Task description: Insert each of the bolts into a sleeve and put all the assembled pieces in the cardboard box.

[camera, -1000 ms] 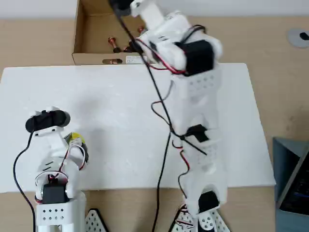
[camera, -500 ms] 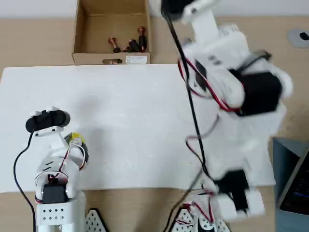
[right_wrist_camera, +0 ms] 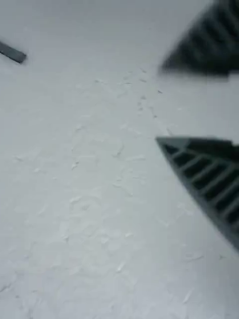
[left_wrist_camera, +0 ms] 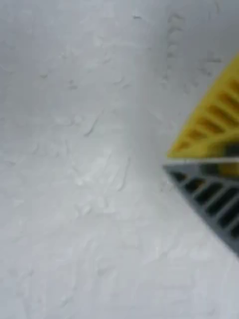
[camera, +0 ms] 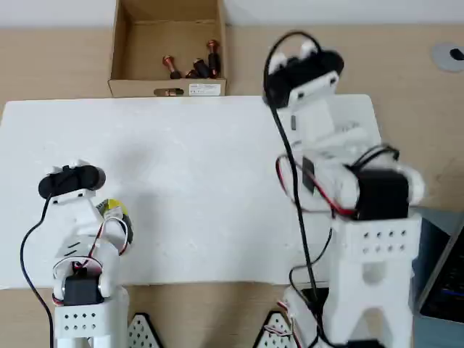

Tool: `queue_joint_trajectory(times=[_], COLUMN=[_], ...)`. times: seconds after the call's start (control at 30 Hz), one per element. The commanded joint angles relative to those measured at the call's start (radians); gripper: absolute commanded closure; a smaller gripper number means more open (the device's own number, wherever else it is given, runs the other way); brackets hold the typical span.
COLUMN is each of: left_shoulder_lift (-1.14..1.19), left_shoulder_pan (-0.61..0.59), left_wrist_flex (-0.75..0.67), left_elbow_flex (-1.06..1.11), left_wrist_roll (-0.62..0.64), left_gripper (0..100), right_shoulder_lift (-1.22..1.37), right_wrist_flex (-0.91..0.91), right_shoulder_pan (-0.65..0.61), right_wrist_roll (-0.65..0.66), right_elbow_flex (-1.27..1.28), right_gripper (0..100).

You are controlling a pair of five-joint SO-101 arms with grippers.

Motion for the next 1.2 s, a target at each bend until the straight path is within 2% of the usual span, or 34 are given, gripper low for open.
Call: queue_joint_trajectory(times=[0.0, 0.13, 0.37, 0.8, 1.17], left_shoulder_lift=[-0.007, -0.007, -0.007, -0.007, -0.007], left_shoulder_pan=[0.002, 0.002, 0.002, 0.002, 0.002], left_wrist_flex=[-0.017, -0.017, -0.017, -0.017, -0.017], left_elbow_flex=[0.005, 0.005, 0.005, 0.005, 0.005], left_wrist_roll=[-0.002, -0.002, -0.002, -0.002, -0.002], left_gripper=[100, 100, 100, 100, 100], right_shoulder_lift=[-0.108, -0.206, -0.418, -0.806, -1.121], right_wrist_flex=[-0.038, -0.046, -0.163, -0.446, -0.539], right_shoulder_pan=[0.012, 0.012, 0.012, 0.010, 0.007], right_wrist_roll=[-0.011, -0.054, -0.137, -0.137, -0.129], right_elbow_flex=[0.125, 0.288, 0.595, 1.132, 1.440], right_gripper=[98.3, 98.8, 98.8, 98.9, 98.9])
